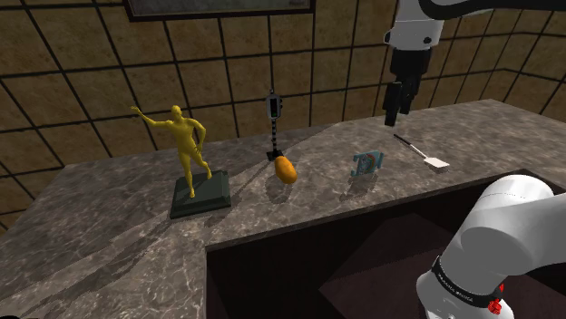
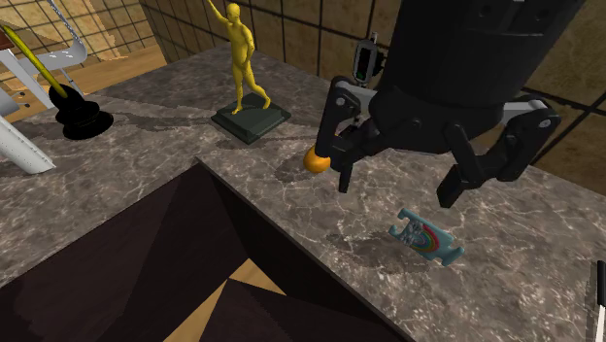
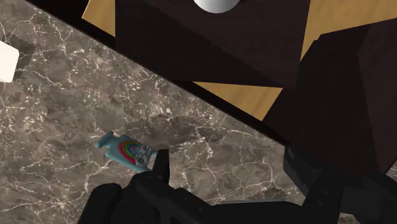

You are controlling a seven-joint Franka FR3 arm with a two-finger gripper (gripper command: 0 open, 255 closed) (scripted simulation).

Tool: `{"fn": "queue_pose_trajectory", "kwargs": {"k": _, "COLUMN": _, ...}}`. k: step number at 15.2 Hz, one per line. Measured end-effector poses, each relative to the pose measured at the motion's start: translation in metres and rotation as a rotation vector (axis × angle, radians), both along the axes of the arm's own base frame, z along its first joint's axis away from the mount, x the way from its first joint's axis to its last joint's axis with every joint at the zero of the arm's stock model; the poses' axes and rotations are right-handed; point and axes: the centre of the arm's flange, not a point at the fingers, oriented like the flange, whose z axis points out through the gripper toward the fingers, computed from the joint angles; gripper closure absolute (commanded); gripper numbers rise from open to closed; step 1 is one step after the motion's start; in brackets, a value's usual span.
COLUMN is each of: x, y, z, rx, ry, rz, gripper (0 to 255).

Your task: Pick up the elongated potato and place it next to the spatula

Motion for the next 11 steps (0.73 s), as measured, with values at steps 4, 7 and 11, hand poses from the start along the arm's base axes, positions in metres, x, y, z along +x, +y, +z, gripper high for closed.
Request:
{"fn": "queue_pose_trajectory", "kwargs": {"k": 4, "x": 0.020, "y": 0.013, "z": -0.016, "rx": -0.007, "ry": -0.003, "rz": -0.019, "gripper": 0}}
{"fn": "queue_pose_trajectory", "kwargs": {"k": 7, "x": 0.047, "y": 0.027, "z": -0.035, "rx": -0.017, "ry": -0.009, "rz": -0.046, "gripper": 0}}
{"fn": "queue_pose_trajectory", "kwargs": {"k": 11, "x": 0.086, "y": 0.051, "z": -0.066, "rx": -0.030, "ry": -0.016, "rz": -0.084, "gripper": 0}}
